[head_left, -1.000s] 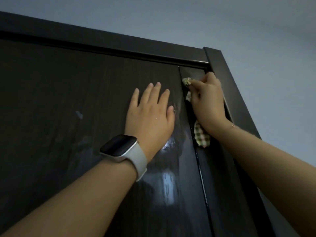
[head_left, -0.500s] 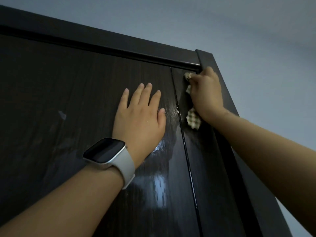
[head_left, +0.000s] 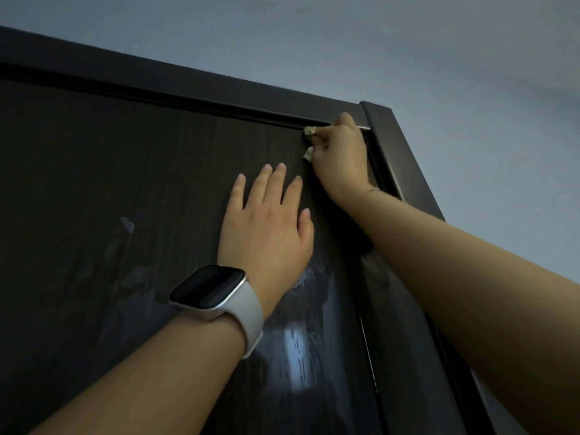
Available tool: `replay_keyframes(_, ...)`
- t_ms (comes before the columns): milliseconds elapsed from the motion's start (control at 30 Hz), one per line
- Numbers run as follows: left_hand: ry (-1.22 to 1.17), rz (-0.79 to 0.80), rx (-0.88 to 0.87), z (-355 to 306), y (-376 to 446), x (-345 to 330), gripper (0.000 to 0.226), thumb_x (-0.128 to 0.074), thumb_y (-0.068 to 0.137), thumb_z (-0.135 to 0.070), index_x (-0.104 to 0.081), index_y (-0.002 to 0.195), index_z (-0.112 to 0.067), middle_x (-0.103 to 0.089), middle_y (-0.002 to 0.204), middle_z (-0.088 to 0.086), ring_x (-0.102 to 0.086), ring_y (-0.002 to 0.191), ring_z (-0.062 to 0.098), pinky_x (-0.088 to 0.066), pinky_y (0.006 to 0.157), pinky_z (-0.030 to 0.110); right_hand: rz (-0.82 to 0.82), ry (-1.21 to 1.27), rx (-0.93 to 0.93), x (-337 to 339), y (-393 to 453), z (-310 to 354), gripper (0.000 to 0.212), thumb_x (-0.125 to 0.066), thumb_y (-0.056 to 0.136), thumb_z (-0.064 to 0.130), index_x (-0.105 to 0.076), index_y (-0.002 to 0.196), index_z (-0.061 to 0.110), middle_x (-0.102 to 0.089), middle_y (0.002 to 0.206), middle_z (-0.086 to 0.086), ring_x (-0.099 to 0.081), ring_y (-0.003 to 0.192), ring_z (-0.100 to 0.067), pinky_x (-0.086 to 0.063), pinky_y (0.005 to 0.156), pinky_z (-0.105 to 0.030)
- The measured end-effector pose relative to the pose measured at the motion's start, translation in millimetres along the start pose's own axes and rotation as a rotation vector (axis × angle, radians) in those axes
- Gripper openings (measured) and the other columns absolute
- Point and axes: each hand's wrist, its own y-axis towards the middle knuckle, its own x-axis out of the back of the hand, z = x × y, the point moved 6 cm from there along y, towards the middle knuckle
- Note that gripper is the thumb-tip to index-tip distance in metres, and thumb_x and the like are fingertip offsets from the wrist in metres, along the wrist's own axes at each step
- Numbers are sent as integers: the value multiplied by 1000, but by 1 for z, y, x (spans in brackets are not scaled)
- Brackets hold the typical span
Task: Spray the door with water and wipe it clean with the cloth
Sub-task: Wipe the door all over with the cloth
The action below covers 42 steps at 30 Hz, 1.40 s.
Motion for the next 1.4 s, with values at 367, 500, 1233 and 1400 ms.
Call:
replay_keyframes(367,-76,60,11,-3,2,4,62,-24,92,-40,-46,145,-18,-37,156,7,-28,147,22,-16,121,48,-2,-203,-1,26,-5,-60,25,-50,99,13,-70,99,-3,-51,103,-14,-49,100,-30,-34,75,-28)
replay_keyframes(500,-118,-70,-76,-9,0,18,47,-36,92,-31,-63,125,-11,-54,140,11,-49,129,29,-34,108,44,-22,-196,96,48,-50,-46,20,-54,95,10,-70,95,-2,-51,95,-16,-50,91,-33,-39,72,-34)
replay_keyframes(1233,-13,144,-46,-35,-121,35,57,-29,97,-33,-48,143,-7,-46,148,13,-40,139,28,-28,118,48,330,-65,122,147,-283,-7,34,-69,82,1,-71,113,13,-55,90,-4,-54,81,-24,-51,60,-37)
replay_keyframes(1400,-29,107,-52,-34,-121,33,56,-29,97,-32,-48,143,-6,-45,149,13,-40,140,28,-27,118,48,224,-84,45,86,-149,-14,18,-63,90,9,-72,105,7,-50,94,-4,-55,89,-24,-48,75,-35)
